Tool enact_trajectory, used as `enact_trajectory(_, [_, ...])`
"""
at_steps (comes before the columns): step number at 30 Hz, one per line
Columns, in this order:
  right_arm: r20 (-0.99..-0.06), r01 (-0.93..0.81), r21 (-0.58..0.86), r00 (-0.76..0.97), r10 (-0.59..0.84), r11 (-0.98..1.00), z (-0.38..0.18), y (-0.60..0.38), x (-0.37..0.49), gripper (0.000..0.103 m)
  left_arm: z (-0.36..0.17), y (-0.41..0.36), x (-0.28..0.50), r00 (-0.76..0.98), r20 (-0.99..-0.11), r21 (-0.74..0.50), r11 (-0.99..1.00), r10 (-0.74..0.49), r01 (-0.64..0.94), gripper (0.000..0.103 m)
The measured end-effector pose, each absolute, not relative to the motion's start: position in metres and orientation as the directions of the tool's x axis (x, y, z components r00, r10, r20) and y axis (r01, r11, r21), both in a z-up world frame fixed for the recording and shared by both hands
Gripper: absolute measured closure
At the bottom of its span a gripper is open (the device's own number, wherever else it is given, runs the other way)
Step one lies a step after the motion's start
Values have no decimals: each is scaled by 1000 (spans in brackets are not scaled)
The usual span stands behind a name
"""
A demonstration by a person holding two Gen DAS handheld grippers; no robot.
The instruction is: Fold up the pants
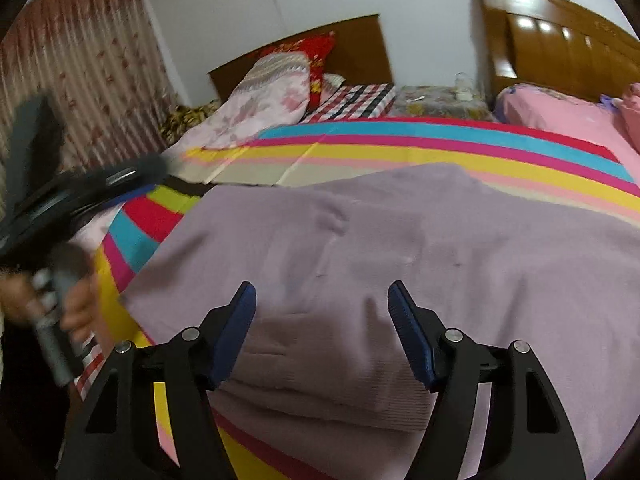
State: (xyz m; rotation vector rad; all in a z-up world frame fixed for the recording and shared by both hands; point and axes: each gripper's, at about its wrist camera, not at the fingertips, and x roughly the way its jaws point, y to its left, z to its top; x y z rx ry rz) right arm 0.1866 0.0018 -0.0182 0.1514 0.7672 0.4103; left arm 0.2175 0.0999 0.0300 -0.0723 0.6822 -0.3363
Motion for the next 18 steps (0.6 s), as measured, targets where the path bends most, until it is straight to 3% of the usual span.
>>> enact_trajectory(4, [-685,-323,222,620,383,920,-35,11,185,35,1,70,263,688,-702,16,962,-184,273,2])
enact_trajectory(8, [-694,-327,221,609,384,919,-51,8,186,34,-42,88,281,609,-789,52,979,-81,198,2])
enact_trajectory(11, [-697,-343,228,596,399,911,-51,8,188,33,-52,110,279,608,-780,-34,981,-146,193,1])
enact_trajectory(14, [-713,-331,249,574,403,910,-43,6,194,33,-55,107,282,616,-780,5,985,-104,174,1])
enact_trajectory(18, [-662,-351,244,621,420,904,-15,6,212,33,-55,101,281,626,-777,49,985,-68,168,1])
